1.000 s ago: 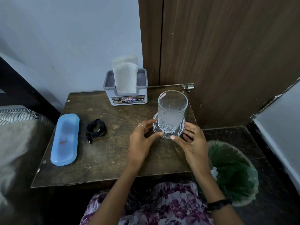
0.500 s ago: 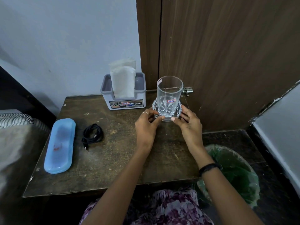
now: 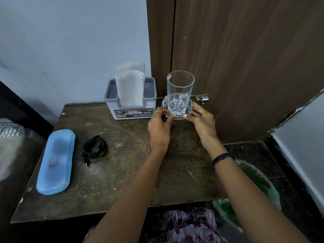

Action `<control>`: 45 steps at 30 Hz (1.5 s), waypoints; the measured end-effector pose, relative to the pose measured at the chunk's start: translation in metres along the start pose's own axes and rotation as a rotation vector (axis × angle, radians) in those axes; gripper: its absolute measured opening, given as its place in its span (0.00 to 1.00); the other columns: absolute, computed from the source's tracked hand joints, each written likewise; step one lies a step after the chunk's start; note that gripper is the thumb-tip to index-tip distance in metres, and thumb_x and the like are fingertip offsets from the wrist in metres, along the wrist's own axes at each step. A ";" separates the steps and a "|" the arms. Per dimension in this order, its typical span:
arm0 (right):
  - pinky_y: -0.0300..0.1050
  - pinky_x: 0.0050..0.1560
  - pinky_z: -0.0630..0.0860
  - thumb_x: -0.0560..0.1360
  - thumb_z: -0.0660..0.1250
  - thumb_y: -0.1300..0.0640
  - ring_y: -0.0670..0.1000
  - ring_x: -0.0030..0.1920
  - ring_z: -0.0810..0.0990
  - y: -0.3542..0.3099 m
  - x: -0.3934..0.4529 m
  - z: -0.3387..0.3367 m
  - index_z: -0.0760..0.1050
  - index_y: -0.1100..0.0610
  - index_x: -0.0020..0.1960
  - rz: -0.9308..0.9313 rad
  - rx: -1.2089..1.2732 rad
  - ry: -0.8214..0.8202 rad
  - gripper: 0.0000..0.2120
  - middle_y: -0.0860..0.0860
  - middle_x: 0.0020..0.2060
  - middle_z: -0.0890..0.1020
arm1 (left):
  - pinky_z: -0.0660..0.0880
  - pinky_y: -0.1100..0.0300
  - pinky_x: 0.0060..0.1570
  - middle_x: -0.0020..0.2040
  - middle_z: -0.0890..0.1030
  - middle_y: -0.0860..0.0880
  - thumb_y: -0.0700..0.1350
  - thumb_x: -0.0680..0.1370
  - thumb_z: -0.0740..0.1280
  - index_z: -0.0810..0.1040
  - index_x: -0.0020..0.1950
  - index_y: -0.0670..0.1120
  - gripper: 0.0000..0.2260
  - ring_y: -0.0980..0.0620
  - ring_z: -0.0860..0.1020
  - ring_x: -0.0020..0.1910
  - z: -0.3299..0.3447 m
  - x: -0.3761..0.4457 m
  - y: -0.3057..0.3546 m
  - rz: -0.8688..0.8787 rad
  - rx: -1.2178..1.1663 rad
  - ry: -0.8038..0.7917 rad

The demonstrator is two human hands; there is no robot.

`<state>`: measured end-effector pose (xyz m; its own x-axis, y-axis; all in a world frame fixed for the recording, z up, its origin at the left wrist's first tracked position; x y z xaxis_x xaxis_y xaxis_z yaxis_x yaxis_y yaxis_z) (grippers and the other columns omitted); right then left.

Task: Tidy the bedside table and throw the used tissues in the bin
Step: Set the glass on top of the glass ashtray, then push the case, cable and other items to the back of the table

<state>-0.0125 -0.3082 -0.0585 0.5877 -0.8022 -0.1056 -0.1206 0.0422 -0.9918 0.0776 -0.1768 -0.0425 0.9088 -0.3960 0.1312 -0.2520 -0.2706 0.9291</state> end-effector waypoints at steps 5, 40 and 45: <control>0.42 0.64 0.71 0.70 0.70 0.66 0.47 0.63 0.75 0.001 0.007 0.002 0.71 0.53 0.68 0.016 -0.018 -0.021 0.28 0.50 0.63 0.77 | 0.66 0.79 0.37 0.44 0.77 0.55 0.44 0.75 0.68 0.76 0.52 0.45 0.07 0.73 0.71 0.34 0.002 0.000 -0.001 0.003 0.013 -0.009; 0.47 0.50 0.77 0.72 0.70 0.50 0.50 0.49 0.79 -0.025 -0.149 0.174 0.72 0.45 0.64 -0.484 -0.622 -0.406 0.22 0.48 0.49 0.78 | 0.67 0.57 0.56 0.60 0.73 0.42 0.40 0.79 0.62 0.63 0.73 0.41 0.23 0.44 0.73 0.60 -0.186 -0.097 -0.048 -0.077 0.374 0.212; 0.48 0.46 0.76 0.73 0.67 0.53 0.52 0.46 0.81 -0.034 -0.138 0.197 0.79 0.50 0.55 -0.658 -0.765 -0.303 0.11 0.49 0.45 0.81 | 0.69 0.52 0.55 0.59 0.73 0.38 0.36 0.79 0.59 0.60 0.73 0.37 0.22 0.40 0.73 0.57 -0.184 -0.071 -0.054 -0.060 0.492 0.177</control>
<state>0.0680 -0.0821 -0.0245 0.8836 -0.3429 0.3189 -0.1156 -0.8197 -0.5610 0.0880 0.0272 -0.0386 0.9581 -0.2240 0.1783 -0.2849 -0.6850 0.6706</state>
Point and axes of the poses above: each hand's wrist, its own x-axis towards the middle knuckle, its own z-axis out of the palm, y = z × x, the point moved 7 cm from there along x, towards the middle knuckle
